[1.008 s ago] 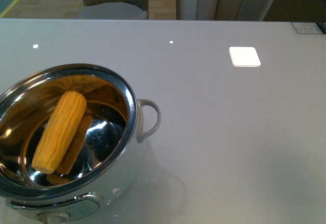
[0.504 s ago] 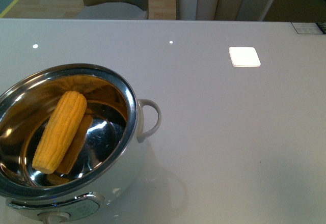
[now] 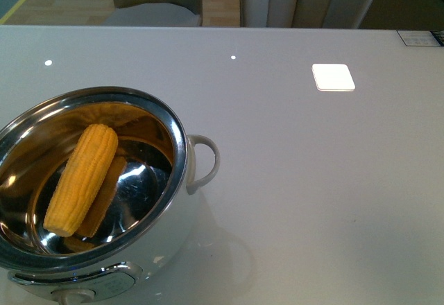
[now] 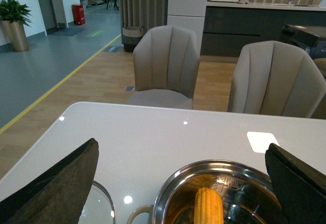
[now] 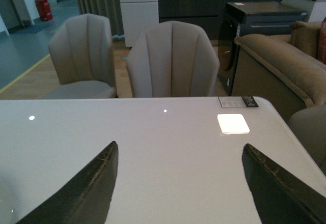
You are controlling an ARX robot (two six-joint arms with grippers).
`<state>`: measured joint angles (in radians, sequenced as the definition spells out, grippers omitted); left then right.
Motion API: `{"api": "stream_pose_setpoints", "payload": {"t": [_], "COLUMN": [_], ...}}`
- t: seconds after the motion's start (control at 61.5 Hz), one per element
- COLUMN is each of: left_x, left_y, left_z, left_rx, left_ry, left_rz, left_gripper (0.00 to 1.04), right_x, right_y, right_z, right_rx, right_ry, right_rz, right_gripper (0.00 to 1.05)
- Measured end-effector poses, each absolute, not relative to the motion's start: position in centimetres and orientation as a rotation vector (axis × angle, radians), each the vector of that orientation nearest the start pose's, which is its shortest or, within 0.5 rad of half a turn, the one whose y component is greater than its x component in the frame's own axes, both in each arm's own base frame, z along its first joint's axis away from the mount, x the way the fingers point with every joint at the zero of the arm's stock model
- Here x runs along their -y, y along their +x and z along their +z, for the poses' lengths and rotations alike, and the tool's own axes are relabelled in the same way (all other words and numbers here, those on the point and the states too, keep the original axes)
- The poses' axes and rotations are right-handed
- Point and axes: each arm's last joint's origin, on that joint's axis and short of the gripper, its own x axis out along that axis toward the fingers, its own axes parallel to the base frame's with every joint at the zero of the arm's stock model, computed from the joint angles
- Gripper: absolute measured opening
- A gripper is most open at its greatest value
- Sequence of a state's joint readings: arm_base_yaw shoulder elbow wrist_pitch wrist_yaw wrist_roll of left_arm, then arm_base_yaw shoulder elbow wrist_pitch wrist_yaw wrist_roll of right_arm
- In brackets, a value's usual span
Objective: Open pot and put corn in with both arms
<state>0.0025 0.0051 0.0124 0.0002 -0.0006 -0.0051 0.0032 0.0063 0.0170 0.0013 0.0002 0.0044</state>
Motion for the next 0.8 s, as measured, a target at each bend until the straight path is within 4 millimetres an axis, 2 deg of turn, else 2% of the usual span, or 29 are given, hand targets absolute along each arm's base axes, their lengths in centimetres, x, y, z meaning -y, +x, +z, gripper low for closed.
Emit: {"api": "stream_pose_setpoints", "payload": {"t": [0.114,0.163,0.796], "left_x": [-0.03,-0.03,-0.02], "left_y": [9.73,9.73,9.73], "left_z": [16.74,16.74,16.74], "left_rx": [0.007,0.007,0.007], "left_ry": [-0.005,-0.005,-0.005], "left_rz": [0.003,0.003,0.003], "left_gripper": [0.98,0.98,0.98], "right_x": [-0.03,-0.03,-0.03], "right_y": [9.7,9.7,9.7], "right_z": [16.9,16.9,16.9], "right_rx": [0.013,0.013,0.013], "right_ry": [0.004,0.005,0.005], "right_rz": [0.003,0.003,0.003], "right_gripper": [0.93,0.97,0.96]}}
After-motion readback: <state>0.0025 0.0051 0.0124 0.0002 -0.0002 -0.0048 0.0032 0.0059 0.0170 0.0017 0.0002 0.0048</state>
